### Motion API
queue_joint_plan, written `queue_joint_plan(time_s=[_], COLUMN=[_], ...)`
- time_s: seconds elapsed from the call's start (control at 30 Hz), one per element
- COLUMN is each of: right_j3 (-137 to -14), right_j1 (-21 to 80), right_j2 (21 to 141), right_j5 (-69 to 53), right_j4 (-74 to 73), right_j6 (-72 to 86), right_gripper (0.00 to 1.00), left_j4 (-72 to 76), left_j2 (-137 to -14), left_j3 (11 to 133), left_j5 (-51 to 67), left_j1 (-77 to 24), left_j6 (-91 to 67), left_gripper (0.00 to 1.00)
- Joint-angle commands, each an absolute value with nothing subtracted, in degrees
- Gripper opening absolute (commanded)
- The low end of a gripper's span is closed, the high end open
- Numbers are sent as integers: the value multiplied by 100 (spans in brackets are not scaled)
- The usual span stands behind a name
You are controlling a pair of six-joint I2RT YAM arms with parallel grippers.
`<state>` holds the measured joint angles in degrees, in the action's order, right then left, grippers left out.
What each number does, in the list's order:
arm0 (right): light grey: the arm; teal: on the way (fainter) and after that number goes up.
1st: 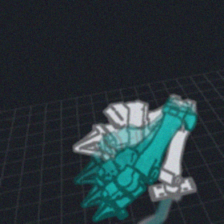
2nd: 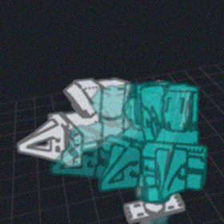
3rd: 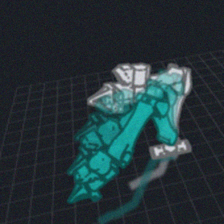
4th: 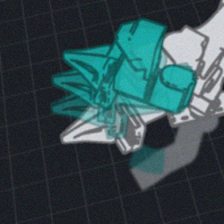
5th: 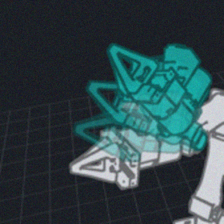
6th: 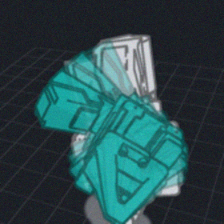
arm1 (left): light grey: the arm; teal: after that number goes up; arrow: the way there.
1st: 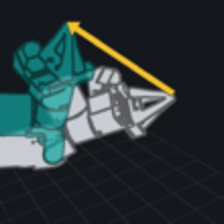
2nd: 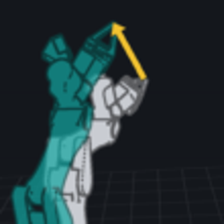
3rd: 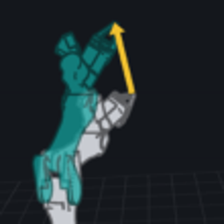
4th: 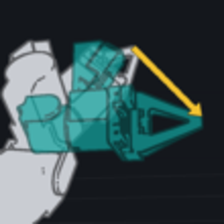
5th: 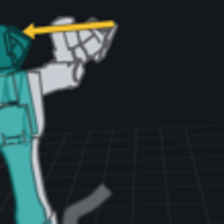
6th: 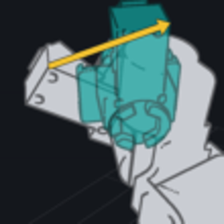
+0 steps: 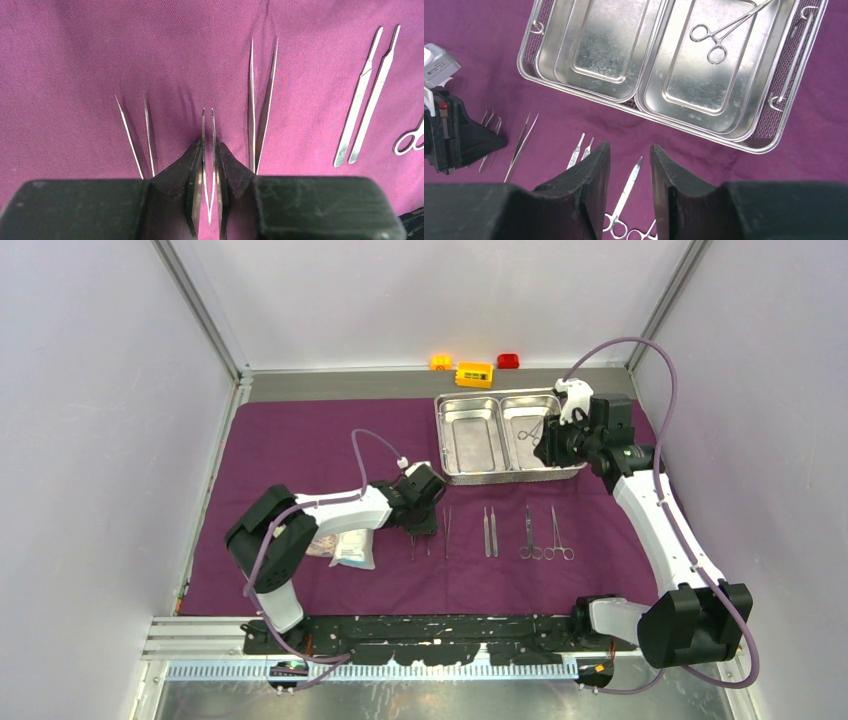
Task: Open and lay out the surgical kit
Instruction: Place the medical item in the surgical kit.
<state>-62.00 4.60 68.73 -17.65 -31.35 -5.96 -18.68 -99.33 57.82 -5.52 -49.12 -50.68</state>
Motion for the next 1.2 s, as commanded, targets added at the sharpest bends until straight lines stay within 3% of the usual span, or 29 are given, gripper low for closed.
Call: queue_joint_plan(time_s=[0.0,1.17], right_j3=[-6201,-6249], right_j1=[423,427], right_j2=[6688,6705], right_j5=[-1785,-1741], right_j4=[-2977,-3041], right_j6=[-677,-721], right_gripper=[40,40], left_j4=[-1701,-1723], left_j2=[-9962,-9847], left_j3=[5756,5727], left_j5=[-686,-674], left_j1=[-4945,-4988], left_j6=[-5074,-4993], left_gripper=[17,24])
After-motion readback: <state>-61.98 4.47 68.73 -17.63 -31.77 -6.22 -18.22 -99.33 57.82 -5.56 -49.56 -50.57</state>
